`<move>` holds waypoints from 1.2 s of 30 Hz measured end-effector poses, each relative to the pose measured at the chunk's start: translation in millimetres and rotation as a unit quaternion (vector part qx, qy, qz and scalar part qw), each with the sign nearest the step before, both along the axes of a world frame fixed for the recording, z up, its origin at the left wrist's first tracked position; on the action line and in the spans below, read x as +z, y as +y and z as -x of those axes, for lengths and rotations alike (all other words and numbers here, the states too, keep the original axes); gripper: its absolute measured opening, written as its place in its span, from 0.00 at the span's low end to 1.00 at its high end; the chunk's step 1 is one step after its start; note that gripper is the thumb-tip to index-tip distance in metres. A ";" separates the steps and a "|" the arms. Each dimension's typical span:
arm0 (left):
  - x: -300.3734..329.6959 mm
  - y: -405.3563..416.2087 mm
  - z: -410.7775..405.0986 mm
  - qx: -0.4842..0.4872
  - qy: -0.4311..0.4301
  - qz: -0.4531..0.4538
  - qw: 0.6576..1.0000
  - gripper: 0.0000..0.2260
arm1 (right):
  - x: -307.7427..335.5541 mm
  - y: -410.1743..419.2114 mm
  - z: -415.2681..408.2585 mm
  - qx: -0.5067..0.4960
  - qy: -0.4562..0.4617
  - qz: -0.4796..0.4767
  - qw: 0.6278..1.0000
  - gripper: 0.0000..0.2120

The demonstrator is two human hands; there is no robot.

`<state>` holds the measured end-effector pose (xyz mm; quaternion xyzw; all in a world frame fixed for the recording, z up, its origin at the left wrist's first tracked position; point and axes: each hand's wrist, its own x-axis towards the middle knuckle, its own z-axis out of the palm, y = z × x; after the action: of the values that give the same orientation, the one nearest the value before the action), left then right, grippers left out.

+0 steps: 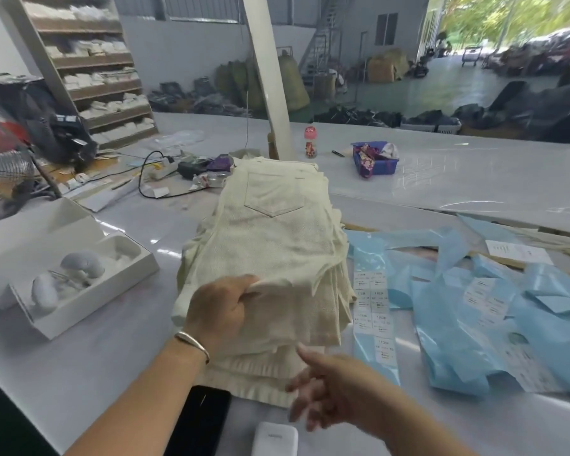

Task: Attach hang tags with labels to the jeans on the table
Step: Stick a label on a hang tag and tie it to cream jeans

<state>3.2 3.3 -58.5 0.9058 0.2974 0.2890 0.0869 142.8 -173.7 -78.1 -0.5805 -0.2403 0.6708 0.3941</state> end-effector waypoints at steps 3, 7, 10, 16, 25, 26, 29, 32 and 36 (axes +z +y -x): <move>45.7 -26.5 -12.3 0.006 -0.037 -0.134 0.990 0.02 | 22.4 -3.1 26.3 -0.127 0.031 -0.142 0.981 0.42; 74.2 -92.0 -26.6 -0.228 -0.047 -0.061 0.971 0.06 | 67.7 -9.6 22.8 -0.303 -0.028 -0.269 0.914 0.23; 67.6 -113.4 -31.6 -0.319 -0.063 0.098 0.940 0.09 | 73.5 -34.2 3.4 -0.390 -0.063 -0.263 0.880 0.08; 42.2 -117.6 -53.5 -0.087 -0.115 0.074 0.987 0.14 | 84.5 -106.2 -41.5 -0.372 -0.151 -0.251 0.881 0.10; -48.4 -239.2 -101.0 0.152 -0.408 0.718 0.544 0.19 | 155.2 -239.8 -84.1 -0.187 -0.256 -0.315 0.895 0.19; -53.5 -257.2 -106.7 0.095 -0.428 0.753 0.491 0.16 | 159.0 -253.8 -88.1 -0.179 -0.258 -0.314 0.896 0.20; -67.8 -287.6 -111.0 0.008 -0.453 0.770 0.449 0.18 | 158.7 -301.0 -104.5 -0.188 -0.243 -0.301 0.903 0.22; -80.0 -296.0 -99.4 -0.033 -0.519 0.729 0.445 0.19 | 141.6 -348.2 -127.4 -0.242 -0.222 -0.270 0.905 0.26; -83.3 -312.2 -101.3 -0.037 -0.516 0.712 0.474 0.22 | 113.4 -403.9 -154.3 -0.294 -0.202 -0.237 0.904 0.20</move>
<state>104.5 -309.0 -141.7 0.2295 0.2683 0.3897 0.8506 297.1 -577.6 35.3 -0.6372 -0.2849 0.3168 0.6422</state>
